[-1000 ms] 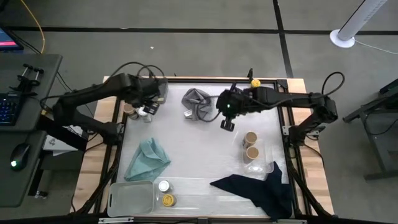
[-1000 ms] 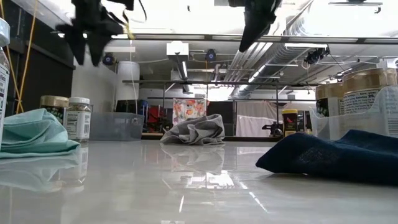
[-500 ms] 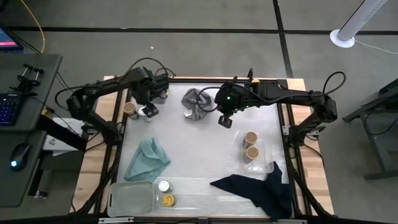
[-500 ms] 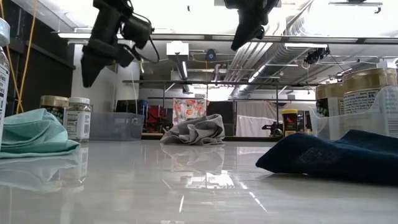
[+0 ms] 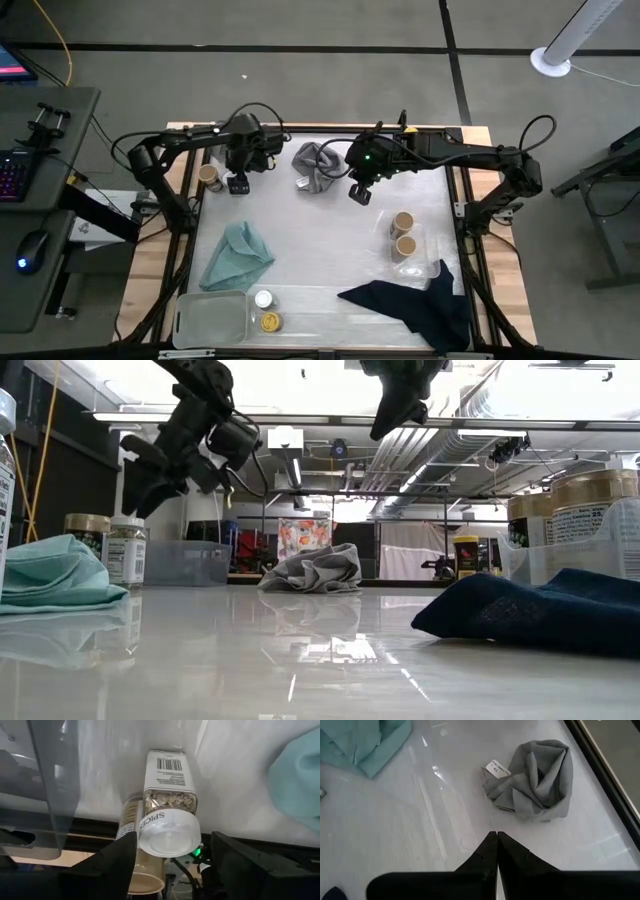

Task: Sort spices by type
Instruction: Put the top white seasoning bottle into the black bin

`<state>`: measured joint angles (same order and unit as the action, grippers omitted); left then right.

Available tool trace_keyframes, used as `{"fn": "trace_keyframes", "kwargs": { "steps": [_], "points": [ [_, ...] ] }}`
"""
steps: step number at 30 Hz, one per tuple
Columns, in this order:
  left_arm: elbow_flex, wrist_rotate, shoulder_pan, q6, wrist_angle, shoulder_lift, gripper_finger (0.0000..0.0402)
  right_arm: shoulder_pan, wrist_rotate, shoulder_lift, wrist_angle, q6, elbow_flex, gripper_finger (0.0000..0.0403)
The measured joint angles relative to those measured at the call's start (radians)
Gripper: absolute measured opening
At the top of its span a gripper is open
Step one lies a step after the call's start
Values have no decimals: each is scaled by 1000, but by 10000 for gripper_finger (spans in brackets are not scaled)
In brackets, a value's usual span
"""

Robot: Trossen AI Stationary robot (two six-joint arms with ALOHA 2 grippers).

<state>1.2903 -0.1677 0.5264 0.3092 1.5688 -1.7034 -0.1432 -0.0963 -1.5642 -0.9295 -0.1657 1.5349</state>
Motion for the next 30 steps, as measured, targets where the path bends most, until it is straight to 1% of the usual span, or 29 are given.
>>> {"fn": "trace_keyframes", "kwargs": {
  "steps": [5, 12, 17, 25, 30],
  "points": [
    [0, -3, 4, 19, -9, -23, 243, 0, 0, 0, 0, -11, 0, 0],
    [-1, -3, 3, 0, -16, -62, 243, 0, -1, 0, -1, -13, 0, 0],
    [-1, -55, 3, -40, -12, -96, 243, 0, -1, 0, -1, -13, 0, 0],
    [-1, -52, 0, -70, 1, -138, 243, 0, -1, 0, -1, -10, 0, 0],
    [-1, -29, 0, -71, 1, -159, 243, 0, -1, 0, -1, -10, 0, 0]
  ]
}}
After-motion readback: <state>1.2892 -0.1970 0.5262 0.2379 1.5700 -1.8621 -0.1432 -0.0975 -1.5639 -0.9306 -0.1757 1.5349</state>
